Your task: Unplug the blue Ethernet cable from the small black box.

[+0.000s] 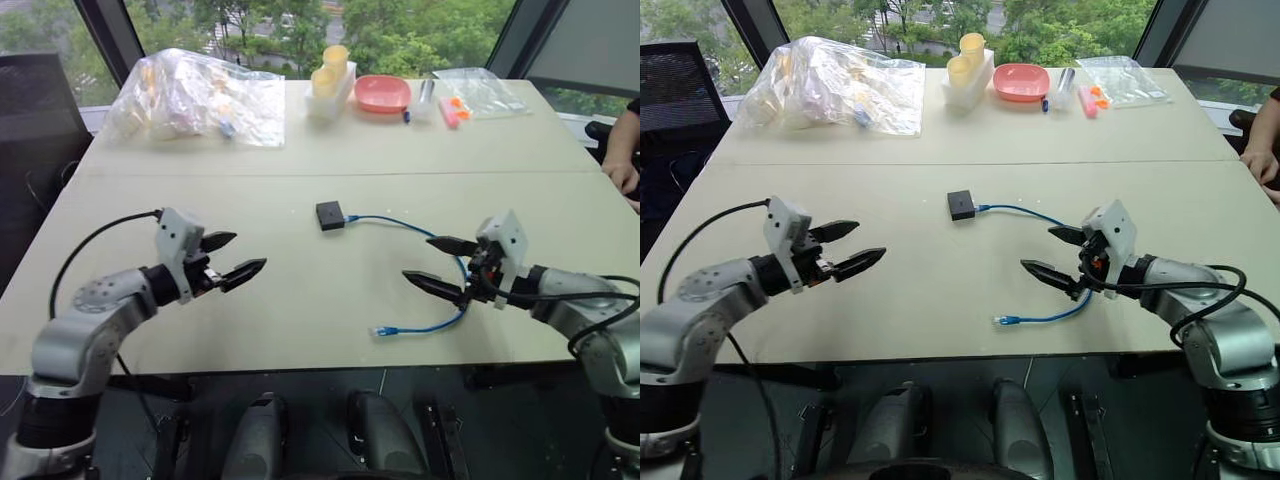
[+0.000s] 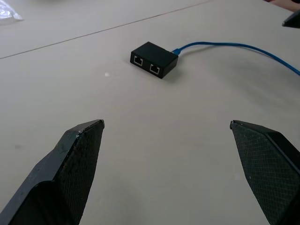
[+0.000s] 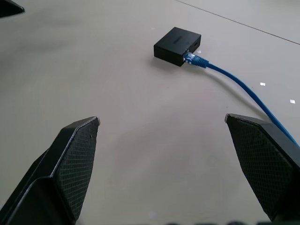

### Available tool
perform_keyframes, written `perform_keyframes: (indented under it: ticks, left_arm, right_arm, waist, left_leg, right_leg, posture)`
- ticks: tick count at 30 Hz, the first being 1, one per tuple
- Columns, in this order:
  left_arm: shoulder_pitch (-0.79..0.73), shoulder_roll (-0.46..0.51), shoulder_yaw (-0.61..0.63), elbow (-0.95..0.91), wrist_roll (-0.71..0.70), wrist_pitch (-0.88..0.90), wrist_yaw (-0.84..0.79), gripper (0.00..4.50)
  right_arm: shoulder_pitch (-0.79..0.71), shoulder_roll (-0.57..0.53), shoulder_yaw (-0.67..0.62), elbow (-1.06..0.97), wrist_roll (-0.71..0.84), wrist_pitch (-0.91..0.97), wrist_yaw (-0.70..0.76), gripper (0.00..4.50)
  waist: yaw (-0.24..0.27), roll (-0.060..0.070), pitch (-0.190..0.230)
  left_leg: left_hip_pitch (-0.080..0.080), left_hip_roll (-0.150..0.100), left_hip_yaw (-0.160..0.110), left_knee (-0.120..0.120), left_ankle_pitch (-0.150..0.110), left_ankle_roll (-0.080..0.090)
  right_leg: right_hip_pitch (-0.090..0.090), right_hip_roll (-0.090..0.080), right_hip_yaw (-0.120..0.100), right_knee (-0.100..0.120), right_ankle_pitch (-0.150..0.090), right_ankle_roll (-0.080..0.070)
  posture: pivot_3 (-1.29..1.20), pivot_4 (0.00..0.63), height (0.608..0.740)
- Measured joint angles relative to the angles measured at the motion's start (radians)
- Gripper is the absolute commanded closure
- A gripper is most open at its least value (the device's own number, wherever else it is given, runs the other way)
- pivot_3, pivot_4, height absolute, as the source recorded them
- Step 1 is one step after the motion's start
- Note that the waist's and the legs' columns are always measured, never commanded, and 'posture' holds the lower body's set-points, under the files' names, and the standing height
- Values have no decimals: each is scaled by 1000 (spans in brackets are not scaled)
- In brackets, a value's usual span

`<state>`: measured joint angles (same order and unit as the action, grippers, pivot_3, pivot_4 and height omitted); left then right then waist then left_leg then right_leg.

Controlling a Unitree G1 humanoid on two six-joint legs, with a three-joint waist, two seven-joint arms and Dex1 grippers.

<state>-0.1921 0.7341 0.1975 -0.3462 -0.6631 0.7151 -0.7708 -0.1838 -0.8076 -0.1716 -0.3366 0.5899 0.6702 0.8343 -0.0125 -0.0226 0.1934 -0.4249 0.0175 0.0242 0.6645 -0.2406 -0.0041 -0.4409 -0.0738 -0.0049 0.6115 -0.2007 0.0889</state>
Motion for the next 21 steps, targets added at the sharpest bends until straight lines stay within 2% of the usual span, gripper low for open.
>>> perform_keyframes:
  ticks: [3,21]
  left_arm:
    - [-6,52,-9,0,-9,15,-67,41]
    - [-52,10,-48,53,14,-7,-71,41]
  right_arm:
    - [-21,4,3,12,-8,-5,3,0]
    - [-58,64,59,68,-77,-50,-14,0]
  waist:
    - [1,0,0]
    - [2,0,0]
  left_leg:
    - [0,0,0,-1,0,0]
    - [-1,-1,1,-1,0,0]
  right_leg:
    - [0,0,0,0,0,0]
    - [0,-1,0,0,0,0]
  posture:
    - [0,150,740]
    - [0,150,740]
